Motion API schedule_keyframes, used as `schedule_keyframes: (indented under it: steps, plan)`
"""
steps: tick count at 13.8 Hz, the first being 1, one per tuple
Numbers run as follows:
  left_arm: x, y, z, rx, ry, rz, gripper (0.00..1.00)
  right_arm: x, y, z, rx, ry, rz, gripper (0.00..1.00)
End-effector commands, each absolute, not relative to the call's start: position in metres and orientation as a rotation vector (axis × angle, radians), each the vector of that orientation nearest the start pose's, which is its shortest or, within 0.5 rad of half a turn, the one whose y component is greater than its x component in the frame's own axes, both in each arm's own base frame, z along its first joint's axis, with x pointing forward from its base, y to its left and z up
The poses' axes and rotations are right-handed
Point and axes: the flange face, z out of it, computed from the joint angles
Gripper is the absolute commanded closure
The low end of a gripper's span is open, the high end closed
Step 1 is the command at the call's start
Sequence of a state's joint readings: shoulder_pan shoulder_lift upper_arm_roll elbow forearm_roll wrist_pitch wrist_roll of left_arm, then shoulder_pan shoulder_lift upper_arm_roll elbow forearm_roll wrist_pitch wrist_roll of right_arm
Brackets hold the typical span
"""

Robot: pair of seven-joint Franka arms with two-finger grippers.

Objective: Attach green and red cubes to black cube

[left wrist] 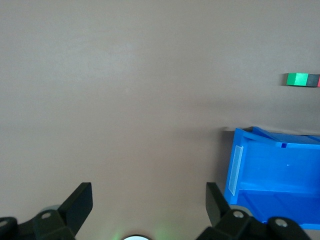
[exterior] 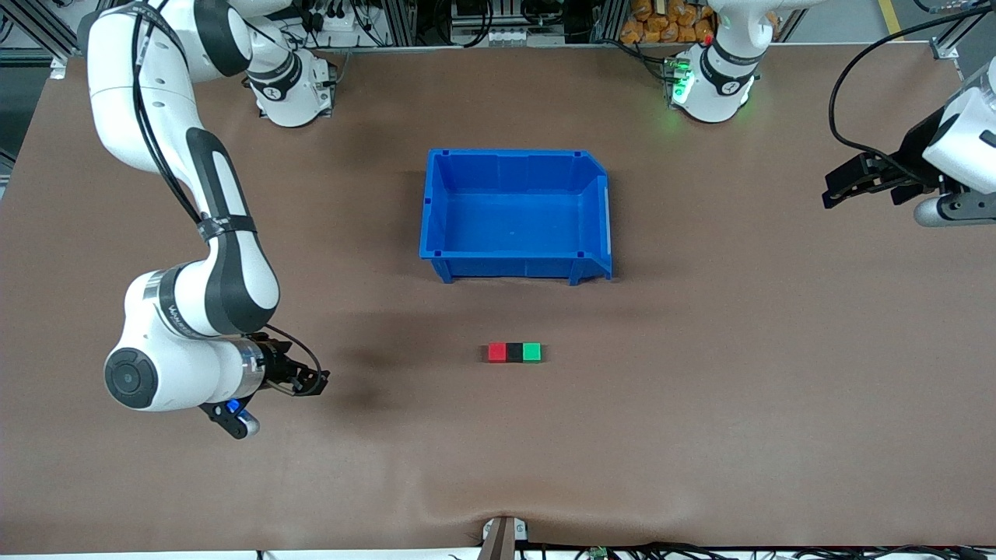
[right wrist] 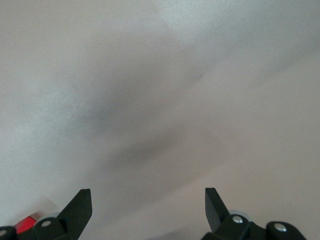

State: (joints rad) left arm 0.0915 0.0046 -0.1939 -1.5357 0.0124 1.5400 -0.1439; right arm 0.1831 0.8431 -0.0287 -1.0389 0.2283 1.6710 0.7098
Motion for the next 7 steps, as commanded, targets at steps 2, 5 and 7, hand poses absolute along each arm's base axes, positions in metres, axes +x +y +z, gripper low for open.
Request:
schedule_keyframes:
  steps: [2,5,7]
  plan:
    - [0.548,-0.058,0.645,-3.131,-0.047,-0.021,0.0,0.731,0.122,0.337,-2.904,0.804,0.42,0.0]
    - [0.544,-0.061,0.653,-3.13,-0.047,-0.048,0.0,0.732,0.115,0.343,-2.938,0.721,0.391,0.0]
    - [0.543,-0.062,0.655,-3.138,-0.046,-0.051,0.0,0.732,0.11,0.349,-2.954,0.657,0.372,0.0]
